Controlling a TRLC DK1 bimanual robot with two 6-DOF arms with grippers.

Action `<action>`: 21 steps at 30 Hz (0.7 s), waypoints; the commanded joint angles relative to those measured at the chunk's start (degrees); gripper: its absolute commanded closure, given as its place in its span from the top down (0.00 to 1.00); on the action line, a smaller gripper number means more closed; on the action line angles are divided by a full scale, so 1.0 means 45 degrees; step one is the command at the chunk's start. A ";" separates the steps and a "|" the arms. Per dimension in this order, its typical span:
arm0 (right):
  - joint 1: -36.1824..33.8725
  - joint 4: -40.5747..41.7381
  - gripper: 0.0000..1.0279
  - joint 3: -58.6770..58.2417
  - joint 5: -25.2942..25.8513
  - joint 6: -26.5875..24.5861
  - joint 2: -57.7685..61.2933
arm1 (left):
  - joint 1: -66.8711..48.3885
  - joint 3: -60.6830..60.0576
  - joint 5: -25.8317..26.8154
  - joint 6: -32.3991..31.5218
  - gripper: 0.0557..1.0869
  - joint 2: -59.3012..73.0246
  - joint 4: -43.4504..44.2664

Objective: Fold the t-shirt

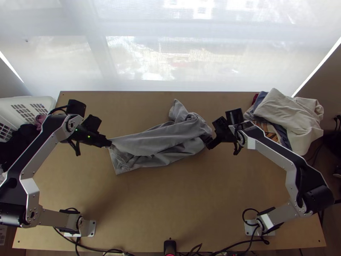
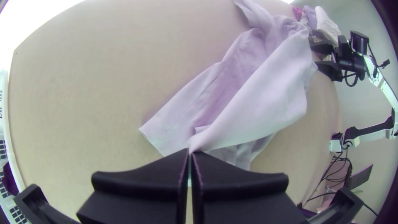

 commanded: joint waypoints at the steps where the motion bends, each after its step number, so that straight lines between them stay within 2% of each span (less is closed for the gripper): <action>1: 0.0192 0.0589 0.93 0.0362 0.0065 -0.0602 0.0861 | -0.0342 0.0057 0.0020 -0.0108 0.03 -0.0003 0.0010; 3: 0.0114 0.0668 0.93 0.0558 0.0104 -0.0719 0.1154 | -0.0362 0.0057 0.0020 -0.0108 0.03 -0.0003 0.0010; 7: 0.0094 0.0960 0.74 0.0694 0.0202 -0.1110 0.1369 | -0.0362 0.0076 0.0000 -0.0108 0.03 0.0075 0.0089; 10: 0.0114 0.1156 0.43 0.0753 0.0202 -0.1442 0.1310 | -0.0362 0.0076 0.0000 -0.0127 0.03 0.0212 0.0206; 13: 0.0114 0.1273 0.16 0.0909 0.0202 -0.1500 0.1291 | -0.0362 0.0096 -0.0058 -0.0108 0.03 0.0485 0.0381; 15: 0.0114 0.1273 0.03 0.1065 0.0202 -0.1481 0.1252 | -0.0362 0.0193 -0.0136 -0.0127 0.03 0.0759 0.0499; 21: 0.0172 0.1293 0.03 0.1495 0.0183 -0.1461 0.1174 | -0.0401 0.0310 -0.0390 -0.0303 0.03 0.1403 0.1241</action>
